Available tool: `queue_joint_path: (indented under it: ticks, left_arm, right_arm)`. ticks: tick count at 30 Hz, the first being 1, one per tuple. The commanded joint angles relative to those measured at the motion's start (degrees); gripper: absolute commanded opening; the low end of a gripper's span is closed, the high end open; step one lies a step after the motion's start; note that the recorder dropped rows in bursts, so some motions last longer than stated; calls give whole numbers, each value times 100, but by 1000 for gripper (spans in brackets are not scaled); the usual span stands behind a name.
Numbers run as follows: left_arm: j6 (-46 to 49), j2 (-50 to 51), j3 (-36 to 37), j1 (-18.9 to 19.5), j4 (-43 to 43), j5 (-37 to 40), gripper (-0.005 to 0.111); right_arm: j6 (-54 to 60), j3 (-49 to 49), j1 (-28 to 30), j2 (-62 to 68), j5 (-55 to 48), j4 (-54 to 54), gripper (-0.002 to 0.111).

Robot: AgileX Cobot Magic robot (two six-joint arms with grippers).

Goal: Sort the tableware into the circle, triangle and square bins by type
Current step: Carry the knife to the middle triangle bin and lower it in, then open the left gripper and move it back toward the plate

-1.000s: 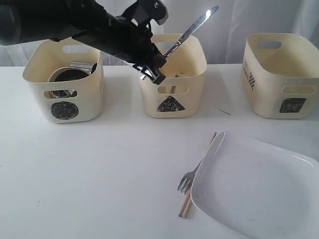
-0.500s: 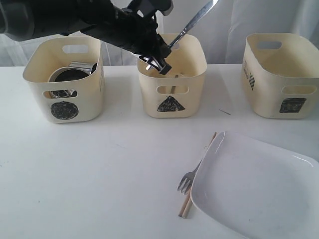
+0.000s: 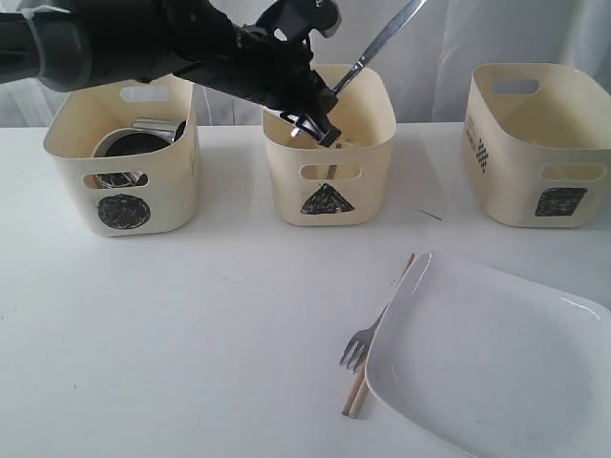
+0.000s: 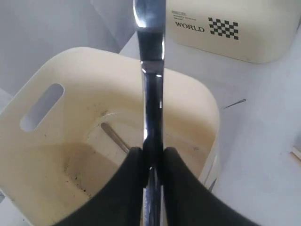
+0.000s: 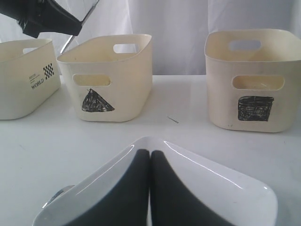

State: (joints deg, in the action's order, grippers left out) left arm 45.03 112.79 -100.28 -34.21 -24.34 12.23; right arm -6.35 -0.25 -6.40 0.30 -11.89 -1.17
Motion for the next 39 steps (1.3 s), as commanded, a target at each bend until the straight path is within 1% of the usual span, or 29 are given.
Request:
queue_joint_path:
  ticks: [1, 8, 19, 21, 23, 25, 27, 28, 31, 35, 37, 38, 39]
  left_arm:
    - [-11, 123, -296, -59, -151, -74, 0]
    - [16, 255, -455, -59, -128, -63, 0]
    - [50, 481, -452, -23, -26, -208, 0]
    - [94, 481, -452, -23, -26, -328, 0]
    - [94, 481, -452, -23, -26, -378, 8]
    - [72, 481, -452, -23, -26, -357, 21]
    - [-24, 459, -452, -20, -26, -297, 32]
    - [-57, 444, -452, -20, -26, -274, 35]
    - [-158, 323, -452, -20, -26, -16, 35]
    - [-170, 47, -441, -20, -26, 687, 35]
    - [-202, -135, -441, -20, -15, 1182, 33]
    - [-416, -215, -441, 4, -2, 1678, 32]
    - [-568, -251, -441, 28, -2, 1965, 31]
  right_arm:
    - [6, 25, 13, -30, 21, 36, 0]
    - [6, 25, 13, -30, 21, 36, 0]
    - [6, 25, 13, -30, 21, 36, 0]
    - [6, 25, 13, -30, 21, 36, 0]
    - [6, 25, 13, -30, 21, 36, 0]
    - [6, 25, 13, -30, 21, 36, 0]
    - [6, 25, 13, -30, 21, 36, 0]
    - [6, 25, 13, -30, 21, 36, 0]
    - [6, 25, 13, -30, 21, 36, 0]
    - [6, 25, 13, -30, 21, 36, 0]
    - [6, 25, 13, -30, 21, 36, 0]
    - [6, 25, 13, -30, 21, 36, 0]
    - [6, 25, 13, -30, 21, 36, 0]
